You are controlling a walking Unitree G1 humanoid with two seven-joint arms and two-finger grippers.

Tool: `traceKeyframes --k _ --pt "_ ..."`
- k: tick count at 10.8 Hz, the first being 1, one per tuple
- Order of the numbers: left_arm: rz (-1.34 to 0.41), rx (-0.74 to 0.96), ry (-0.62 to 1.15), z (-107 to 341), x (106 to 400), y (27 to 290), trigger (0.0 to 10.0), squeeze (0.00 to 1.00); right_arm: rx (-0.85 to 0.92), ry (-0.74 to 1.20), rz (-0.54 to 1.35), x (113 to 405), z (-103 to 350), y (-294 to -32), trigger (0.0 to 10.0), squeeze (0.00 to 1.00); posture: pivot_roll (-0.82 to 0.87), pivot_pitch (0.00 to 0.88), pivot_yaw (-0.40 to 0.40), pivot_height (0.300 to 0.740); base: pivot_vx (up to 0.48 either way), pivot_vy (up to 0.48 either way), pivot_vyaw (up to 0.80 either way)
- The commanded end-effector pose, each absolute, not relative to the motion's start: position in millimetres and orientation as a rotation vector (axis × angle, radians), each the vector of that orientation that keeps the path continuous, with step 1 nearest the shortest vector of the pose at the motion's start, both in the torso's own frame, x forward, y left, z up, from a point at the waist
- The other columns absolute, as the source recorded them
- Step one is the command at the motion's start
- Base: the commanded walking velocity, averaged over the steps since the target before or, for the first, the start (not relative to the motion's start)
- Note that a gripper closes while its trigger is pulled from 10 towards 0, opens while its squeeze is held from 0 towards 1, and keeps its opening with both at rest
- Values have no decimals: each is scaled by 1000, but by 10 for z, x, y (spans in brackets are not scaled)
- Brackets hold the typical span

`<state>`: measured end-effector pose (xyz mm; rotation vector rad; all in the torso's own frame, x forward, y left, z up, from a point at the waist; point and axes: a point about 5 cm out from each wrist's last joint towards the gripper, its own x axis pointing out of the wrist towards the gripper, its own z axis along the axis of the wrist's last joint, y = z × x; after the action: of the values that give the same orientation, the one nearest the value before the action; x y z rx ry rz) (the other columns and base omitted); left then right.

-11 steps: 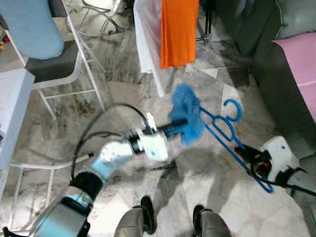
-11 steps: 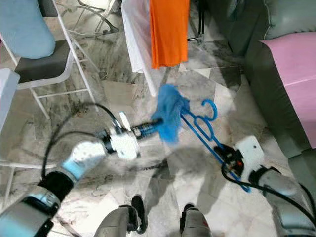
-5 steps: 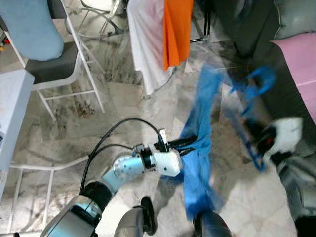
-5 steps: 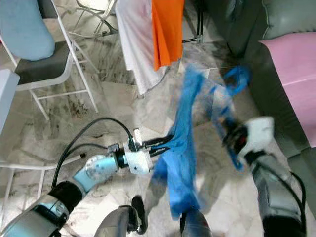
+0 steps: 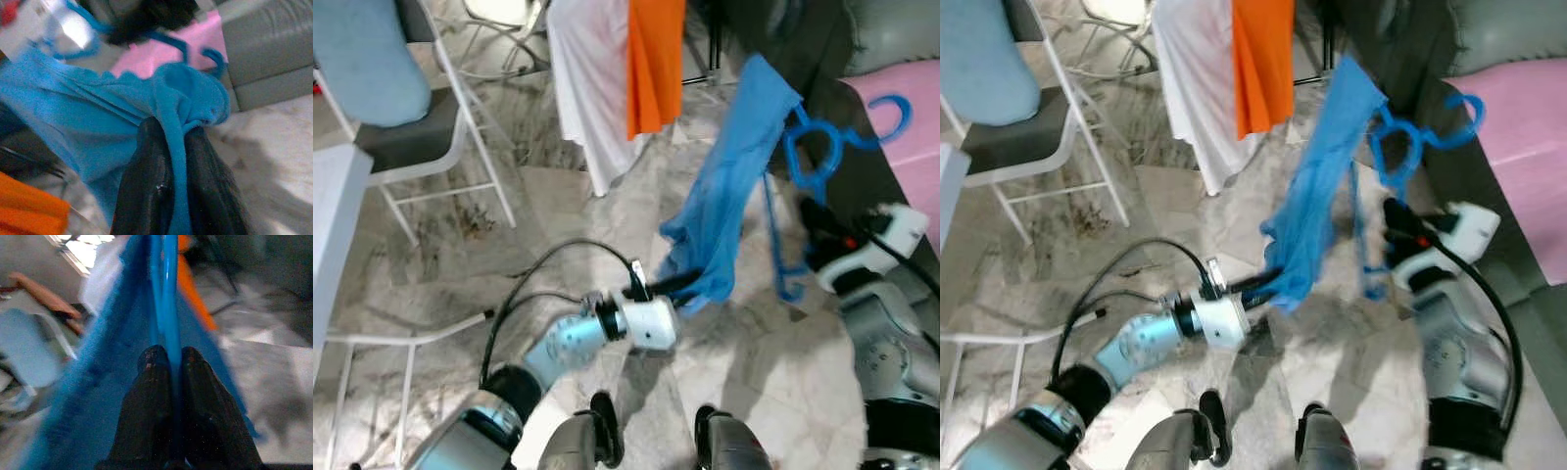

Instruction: Hang hanger

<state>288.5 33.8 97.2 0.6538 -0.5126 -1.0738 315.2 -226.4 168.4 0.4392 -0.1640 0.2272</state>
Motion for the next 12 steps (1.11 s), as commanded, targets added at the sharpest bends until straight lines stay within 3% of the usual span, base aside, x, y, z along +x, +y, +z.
traceKeyframes --k 1,4,6,7,9,10,11,12 --pt "-1128 687 -363 648 2749 387 10000 0 465 -252 369 3089 1902 -2050 10000 0 -136 264 120 740 0 0 0" --pt "-1117 746 -191 395 2722 432 10000 0 621 -246 646 2895 1979 -1665 10000 0 -147 263 117 740 0 0 0" --pt "-1090 722 -141 333 2711 455 10000 0 612 -260 677 2866 2023 -1627 10000 0 -152 262 118 740 0 0 0" --pt "-1065 684 -112 316 2714 451 10000 0 537 -272 655 2893 2040 -1624 10000 0 -151 261 118 740 0 0 0" --pt "-1064 642 -103 315 2699 412 10000 0 213 -244 637 2892 1948 -1508 10000 0 -155 261 118 740 0 0 0" --pt "-1051 601 -76 298 2695 408 10000 467 171 -245 648 2863 1914 -1469 10000 0 -157 263 120 740 0 0 0" --pt "-1045 563 -47 281 2688 389 10000 1000 153 -240 650 2840 1876 -1457 10000 0 -161 264 118 740 0 0 0" --pt "-1059 547 -33 273 2677 351 10000 1000 107 -242 632 2827 1831 -1473 10000 0 -169 263 121 740 0 0 0"
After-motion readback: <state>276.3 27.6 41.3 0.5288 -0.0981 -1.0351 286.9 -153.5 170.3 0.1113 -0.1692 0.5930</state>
